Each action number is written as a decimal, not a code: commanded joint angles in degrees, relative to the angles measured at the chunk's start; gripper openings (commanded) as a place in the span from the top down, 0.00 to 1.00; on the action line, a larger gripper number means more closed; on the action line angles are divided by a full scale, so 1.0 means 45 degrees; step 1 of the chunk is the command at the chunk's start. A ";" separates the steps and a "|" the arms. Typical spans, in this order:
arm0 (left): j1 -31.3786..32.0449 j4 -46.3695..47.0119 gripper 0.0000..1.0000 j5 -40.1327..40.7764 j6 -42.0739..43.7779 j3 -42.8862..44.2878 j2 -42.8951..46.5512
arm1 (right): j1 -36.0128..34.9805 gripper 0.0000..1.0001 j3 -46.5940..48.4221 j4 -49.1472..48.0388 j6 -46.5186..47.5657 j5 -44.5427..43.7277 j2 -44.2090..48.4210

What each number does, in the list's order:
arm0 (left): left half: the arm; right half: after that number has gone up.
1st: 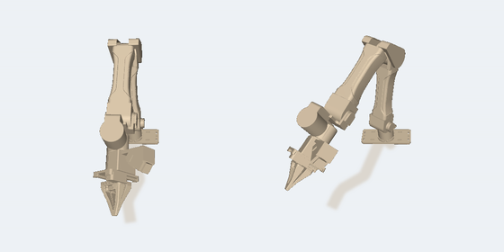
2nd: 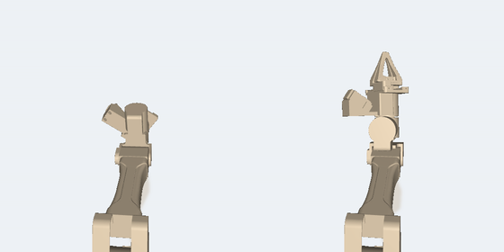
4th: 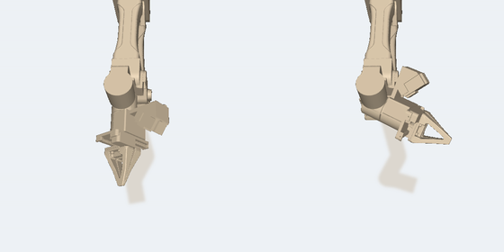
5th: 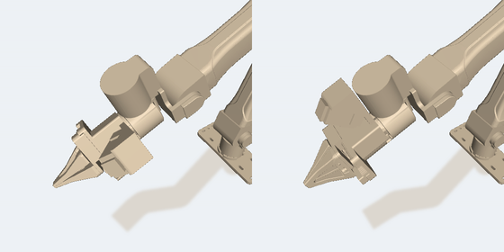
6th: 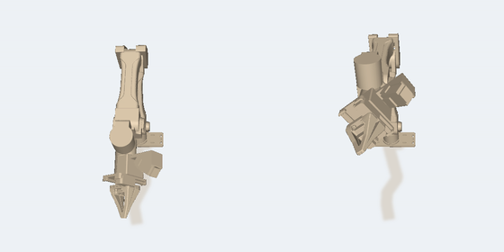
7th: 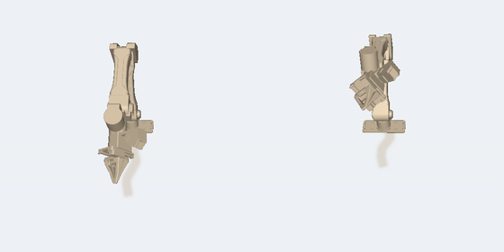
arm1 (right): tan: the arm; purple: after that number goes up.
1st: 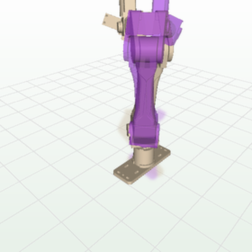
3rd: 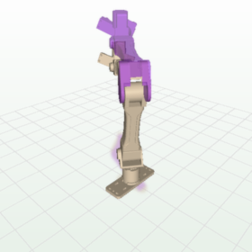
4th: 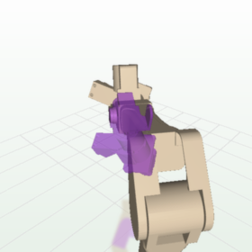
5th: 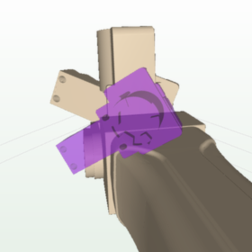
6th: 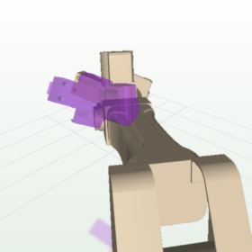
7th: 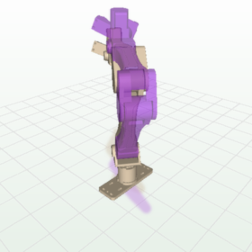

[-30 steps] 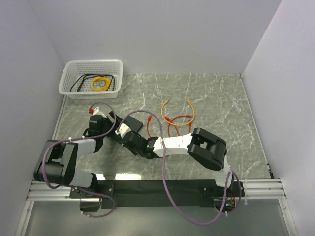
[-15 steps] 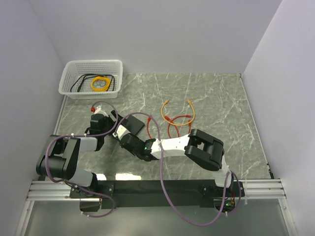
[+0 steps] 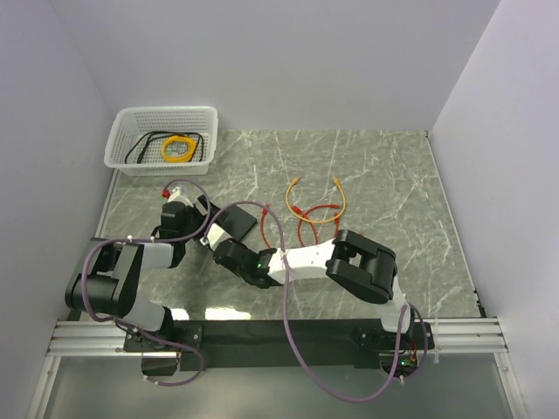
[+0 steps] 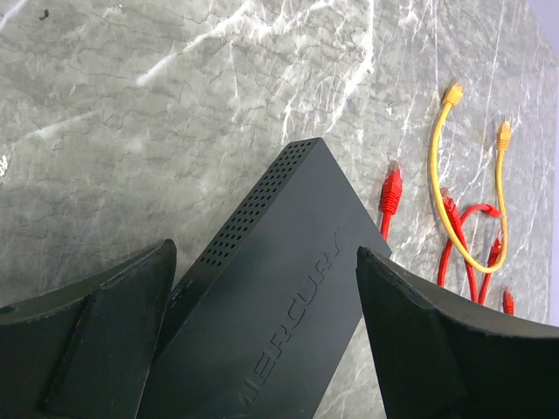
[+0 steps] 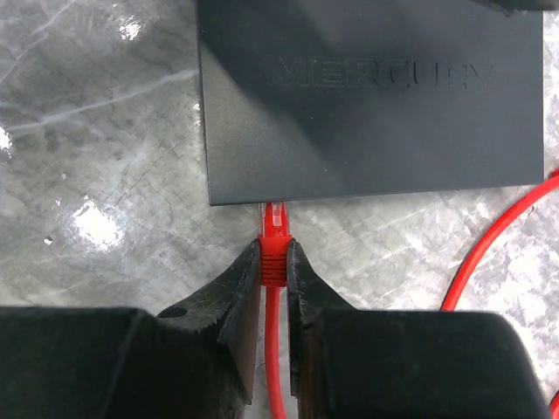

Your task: Insert the plug into the switch port

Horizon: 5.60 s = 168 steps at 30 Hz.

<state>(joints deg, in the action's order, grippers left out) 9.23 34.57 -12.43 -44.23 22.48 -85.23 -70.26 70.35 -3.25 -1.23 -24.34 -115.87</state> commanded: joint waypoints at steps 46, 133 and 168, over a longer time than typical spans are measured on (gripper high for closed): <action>0.2597 -0.5903 0.04 0.1570 0.0101 0.1625 0.1401 | 0.0965 0.47 -0.0886 -0.0158 -0.0682 0.0860 0.2858; 0.1639 -0.1607 0.17 -0.1575 -0.1832 -0.0404 0.7767 | 0.5144 1.00 -0.5359 -0.4532 -0.4803 1.0349 0.7703; 0.1854 -0.3131 0.21 -0.1712 -0.1617 0.0141 0.9585 | 0.3250 1.00 -0.5067 -0.3361 -0.3221 0.8494 0.8739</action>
<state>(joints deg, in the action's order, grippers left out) 17.06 19.22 -19.51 -52.01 20.40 -41.52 -55.24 44.75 -16.49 -16.60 14.52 -76.25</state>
